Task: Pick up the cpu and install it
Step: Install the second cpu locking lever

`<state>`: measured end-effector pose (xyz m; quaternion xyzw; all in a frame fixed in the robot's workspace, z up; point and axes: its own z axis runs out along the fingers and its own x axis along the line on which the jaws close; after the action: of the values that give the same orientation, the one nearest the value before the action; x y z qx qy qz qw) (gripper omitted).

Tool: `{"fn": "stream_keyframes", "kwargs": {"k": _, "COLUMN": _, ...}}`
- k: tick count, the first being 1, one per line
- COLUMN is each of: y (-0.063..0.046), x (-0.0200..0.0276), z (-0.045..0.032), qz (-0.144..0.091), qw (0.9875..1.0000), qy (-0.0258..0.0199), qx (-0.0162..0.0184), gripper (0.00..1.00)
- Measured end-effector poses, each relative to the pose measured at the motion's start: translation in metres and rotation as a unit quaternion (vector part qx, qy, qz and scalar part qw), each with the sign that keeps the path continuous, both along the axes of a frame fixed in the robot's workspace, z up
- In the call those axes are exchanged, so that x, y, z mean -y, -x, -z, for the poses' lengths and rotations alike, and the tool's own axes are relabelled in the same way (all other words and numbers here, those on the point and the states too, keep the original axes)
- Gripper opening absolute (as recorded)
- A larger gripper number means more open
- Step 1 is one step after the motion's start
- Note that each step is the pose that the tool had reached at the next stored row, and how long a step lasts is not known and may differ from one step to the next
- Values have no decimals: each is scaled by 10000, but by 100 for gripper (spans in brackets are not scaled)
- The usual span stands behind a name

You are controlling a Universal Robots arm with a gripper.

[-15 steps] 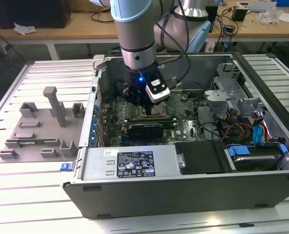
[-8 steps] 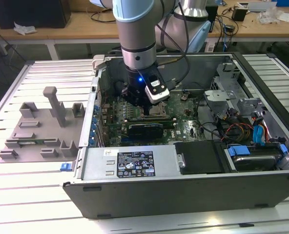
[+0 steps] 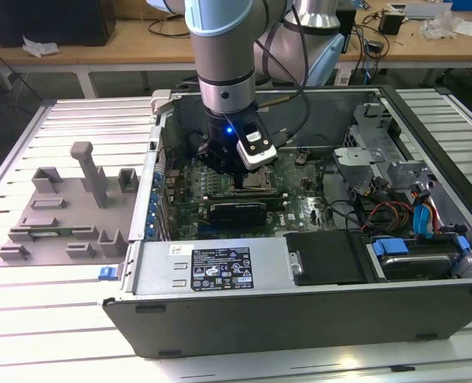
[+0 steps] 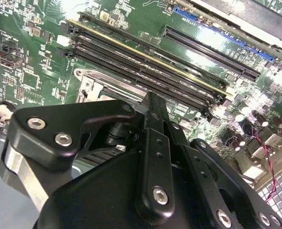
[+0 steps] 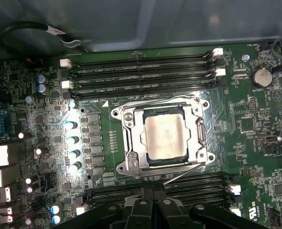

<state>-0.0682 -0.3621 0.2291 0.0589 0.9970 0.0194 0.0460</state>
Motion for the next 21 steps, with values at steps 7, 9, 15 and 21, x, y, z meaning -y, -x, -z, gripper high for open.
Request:
{"fn": "stream_keyframes", "kwargs": {"k": 7, "y": 12, "x": 1, "z": 26, "qz": -1, "qw": 10000, "qy": 1, "qx": -1, "gripper": 11}}
{"fn": "stream_keyframes", "kwargs": {"k": 9, "y": 12, "x": 0, "z": 27, "qz": 0, "qw": 10000, "qy": 0, "qx": 0, "gripper": 11}}
{"fn": "stream_keyframes", "kwargs": {"k": 15, "y": 13, "x": 2, "z": 37, "qz": 0, "qw": 10000, "qy": 0, "qx": 0, "gripper": 11}}
{"fn": "stream_keyframes", "kwargs": {"k": 21, "y": 14, "x": 4, "z": 63, "qz": 0, "qw": 10000, "qy": 0, "qx": -20, "gripper": 11}}
